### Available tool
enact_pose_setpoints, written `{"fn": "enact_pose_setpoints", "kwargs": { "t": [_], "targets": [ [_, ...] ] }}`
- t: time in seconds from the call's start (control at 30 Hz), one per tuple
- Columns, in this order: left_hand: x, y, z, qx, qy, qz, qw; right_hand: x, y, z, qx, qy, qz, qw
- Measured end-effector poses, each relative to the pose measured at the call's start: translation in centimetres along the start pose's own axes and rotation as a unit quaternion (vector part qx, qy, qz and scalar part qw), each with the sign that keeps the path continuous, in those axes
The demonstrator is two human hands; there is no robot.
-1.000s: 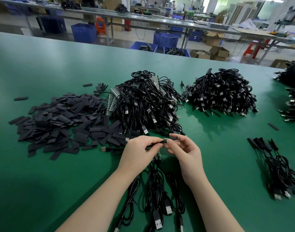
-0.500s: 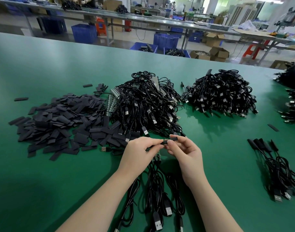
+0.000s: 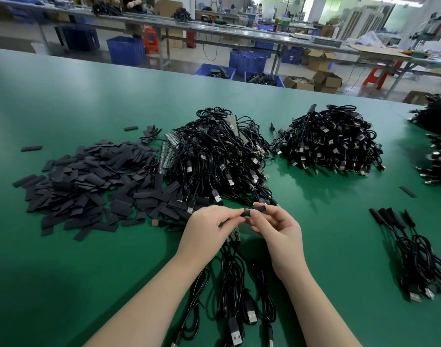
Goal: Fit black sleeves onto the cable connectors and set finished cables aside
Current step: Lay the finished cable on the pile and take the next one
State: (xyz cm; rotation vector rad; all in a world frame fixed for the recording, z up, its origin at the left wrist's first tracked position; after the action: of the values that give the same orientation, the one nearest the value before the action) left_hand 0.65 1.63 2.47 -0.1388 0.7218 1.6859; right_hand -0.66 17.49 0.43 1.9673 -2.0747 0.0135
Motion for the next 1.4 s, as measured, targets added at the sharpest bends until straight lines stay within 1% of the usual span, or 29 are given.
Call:
{"fn": "enact_pose_setpoints", "kwargs": {
  "t": [0.07, 0.17, 0.23, 0.37, 0.57, 0.7, 0.83, 0.93, 1.0, 1.1, 1.23, 1.33, 1.4],
  "targets": [
    [0.1, 0.0, 0.0, 0.003, 0.006, -0.003, 1.000, -0.1, -0.1, 0.0, -0.003, 0.001, 0.008, 1.000],
    [0.2, 0.1, -0.2, -0.016, -0.001, -0.006, 1.000, 0.0, -0.1, 0.1, -0.002, 0.006, 0.014, 1.000],
    [0.2, 0.1, -0.2, -0.022, -0.002, -0.010, 1.000, 0.0, -0.1, 0.1, -0.004, 0.005, 0.004, 1.000],
    [0.2, 0.0, 0.0, -0.009, -0.002, -0.016, 1.000, 0.1, -0.1, 0.0, -0.016, -0.036, -0.023, 0.999],
    [0.1, 0.1, 0.0, -0.018, -0.009, -0.013, 1.000, -0.1, -0.1, 0.2, -0.016, -0.021, -0.003, 1.000],
    [0.0, -0.1, 0.1, -0.008, -0.012, -0.002, 1.000, 0.2, -0.2, 0.0, -0.018, -0.040, -0.028, 0.999],
    [-0.1, -0.2, 0.3, -0.007, -0.012, 0.013, 1.000, 0.2, -0.2, -0.1, -0.016, -0.045, -0.038, 0.998],
    [-0.1, -0.2, 0.3, -0.015, -0.007, 0.005, 1.000, 0.4, -0.2, -0.2, -0.019, -0.056, -0.045, 0.997],
    [-0.1, -0.1, 0.4, -0.012, -0.001, -0.002, 1.000, 0.5, -0.3, -0.4, -0.030, -0.063, -0.043, 0.997],
    [0.0, -0.1, 0.3, -0.027, 0.003, -0.007, 1.000, 0.6, -0.7, -0.7, -0.063, -0.083, -0.012, 0.994],
    [-0.1, 0.0, 0.0, -0.050, -0.003, 0.000, 0.999, 0.7, -1.1, -1.2, -0.109, -0.153, 0.019, 0.982],
    [0.0, -0.1, 0.0, -0.053, -0.005, -0.004, 0.999, 0.8, -1.0, -1.2, -0.124, -0.183, 0.012, 0.975],
    [0.0, 0.0, -0.1, -0.056, -0.002, -0.009, 0.998, 0.8, -1.0, -1.0, -0.116, -0.186, -0.004, 0.976]
  ]
}}
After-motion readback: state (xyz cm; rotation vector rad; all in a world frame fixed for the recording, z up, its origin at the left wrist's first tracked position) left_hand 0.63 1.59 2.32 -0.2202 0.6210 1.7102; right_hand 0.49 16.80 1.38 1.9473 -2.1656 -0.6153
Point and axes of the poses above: each hand's wrist, its own y-axis towards the middle knuckle, its own x-axis out of the palm, z = x × y, the point moved 5 cm from there along y, towards the middle knuckle, and after that the axes turned 8 degrees about -x, right-handed, at the moved point
